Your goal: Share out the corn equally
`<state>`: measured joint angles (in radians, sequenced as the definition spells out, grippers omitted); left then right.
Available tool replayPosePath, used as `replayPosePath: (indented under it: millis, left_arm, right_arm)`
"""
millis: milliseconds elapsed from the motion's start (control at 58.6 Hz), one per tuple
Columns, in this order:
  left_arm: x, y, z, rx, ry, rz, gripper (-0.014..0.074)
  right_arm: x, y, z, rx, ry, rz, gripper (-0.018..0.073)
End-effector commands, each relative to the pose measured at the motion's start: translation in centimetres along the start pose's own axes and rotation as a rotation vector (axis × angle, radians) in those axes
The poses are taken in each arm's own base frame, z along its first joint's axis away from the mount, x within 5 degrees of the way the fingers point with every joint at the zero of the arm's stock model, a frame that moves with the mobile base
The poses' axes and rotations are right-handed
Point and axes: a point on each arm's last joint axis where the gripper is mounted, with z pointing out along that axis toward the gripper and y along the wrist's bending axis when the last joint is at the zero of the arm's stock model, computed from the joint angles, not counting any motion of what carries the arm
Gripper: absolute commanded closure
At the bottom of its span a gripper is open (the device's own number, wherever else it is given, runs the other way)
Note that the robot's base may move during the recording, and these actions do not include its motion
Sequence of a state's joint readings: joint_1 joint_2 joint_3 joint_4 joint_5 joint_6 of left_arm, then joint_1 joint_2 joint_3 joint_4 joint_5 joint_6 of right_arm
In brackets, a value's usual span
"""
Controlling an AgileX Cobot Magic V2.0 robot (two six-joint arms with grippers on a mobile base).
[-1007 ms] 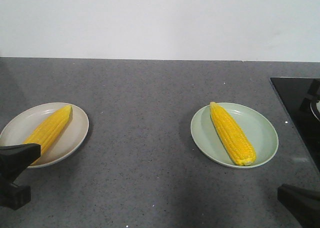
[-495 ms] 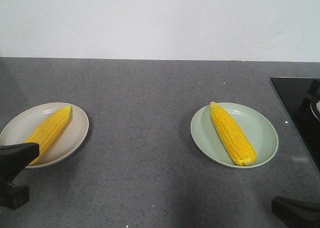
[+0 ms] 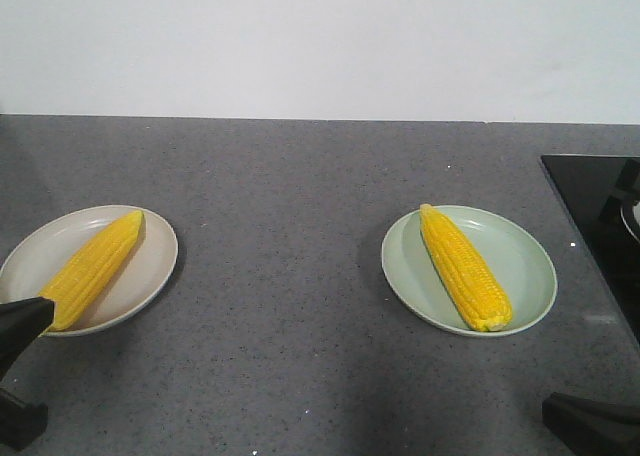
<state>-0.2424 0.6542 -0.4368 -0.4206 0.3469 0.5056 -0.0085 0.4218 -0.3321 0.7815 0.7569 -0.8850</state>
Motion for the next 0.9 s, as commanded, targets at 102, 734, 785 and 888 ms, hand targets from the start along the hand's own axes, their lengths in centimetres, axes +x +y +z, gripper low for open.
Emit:
replayPosePath:
  millis: [102, 734, 785, 888]
  left_arm:
    - [2.4, 0.8, -1.5, -0.155, -0.286, -0.061, 0.0602]
    - [9.6, 0.9, -4.6, -0.425, -0.485, -0.085, 0.0602]
    - [9.7, 0.8, -4.5, -0.421, -0.470, -0.087, 0.0602]
    - [9.7, 0.8, -4.4, -0.417, -0.460, -0.092, 0.0602]
  right_arm:
    - [-1.1, -0.1, -0.3, 0.016, -0.058, 0.012, 0.0564]
    - [-1.1, 0.0, -0.4, 0.007, -0.051, 0.011, 0.0564]
    - [-1.1, 0.0, -0.4, 0.007, -0.051, 0.011, 0.0564]
    - [-1.1, 0.0, -0.4, 0.008, -0.051, 0.010, 0.0564]
